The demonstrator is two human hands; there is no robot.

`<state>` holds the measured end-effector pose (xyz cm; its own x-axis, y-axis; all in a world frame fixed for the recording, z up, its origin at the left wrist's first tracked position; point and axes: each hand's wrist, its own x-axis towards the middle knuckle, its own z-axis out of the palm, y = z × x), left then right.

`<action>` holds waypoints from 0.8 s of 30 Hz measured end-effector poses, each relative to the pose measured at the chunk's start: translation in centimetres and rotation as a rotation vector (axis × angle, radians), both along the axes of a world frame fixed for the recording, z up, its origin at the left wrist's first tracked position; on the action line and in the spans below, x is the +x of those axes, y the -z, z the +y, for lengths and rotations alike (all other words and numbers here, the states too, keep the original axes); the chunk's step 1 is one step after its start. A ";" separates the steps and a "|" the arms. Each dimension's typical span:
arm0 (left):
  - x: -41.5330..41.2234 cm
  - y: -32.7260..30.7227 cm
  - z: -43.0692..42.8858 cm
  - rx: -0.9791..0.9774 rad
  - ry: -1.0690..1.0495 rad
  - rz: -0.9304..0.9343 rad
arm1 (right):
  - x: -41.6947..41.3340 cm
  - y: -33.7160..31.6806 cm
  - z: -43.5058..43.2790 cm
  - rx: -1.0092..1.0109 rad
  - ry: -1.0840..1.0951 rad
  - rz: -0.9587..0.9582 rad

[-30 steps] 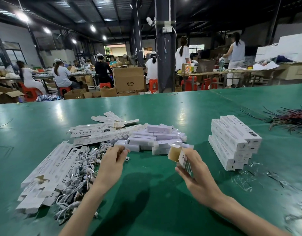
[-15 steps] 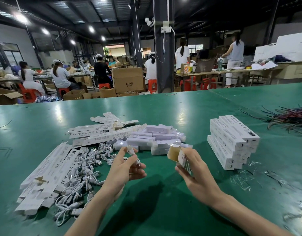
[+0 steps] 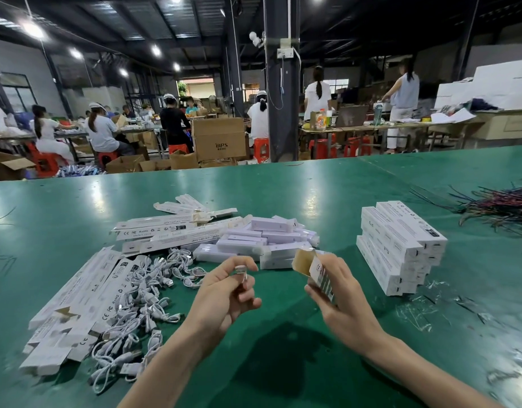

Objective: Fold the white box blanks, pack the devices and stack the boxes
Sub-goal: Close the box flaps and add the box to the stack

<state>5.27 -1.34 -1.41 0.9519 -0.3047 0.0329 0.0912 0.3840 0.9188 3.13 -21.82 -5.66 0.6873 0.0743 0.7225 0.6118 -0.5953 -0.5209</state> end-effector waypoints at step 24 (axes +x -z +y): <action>-2.8 1.0 -1.7 0.531 -0.254 -0.788 | 0.1 -0.2 0.4 -0.205 0.117 -0.100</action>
<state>2.44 -3.07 -2.44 0.7553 -0.2527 0.6047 -0.6502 -0.1732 0.7398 3.21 -21.40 -5.43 0.6260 0.1505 0.7652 0.5748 -0.7522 -0.3223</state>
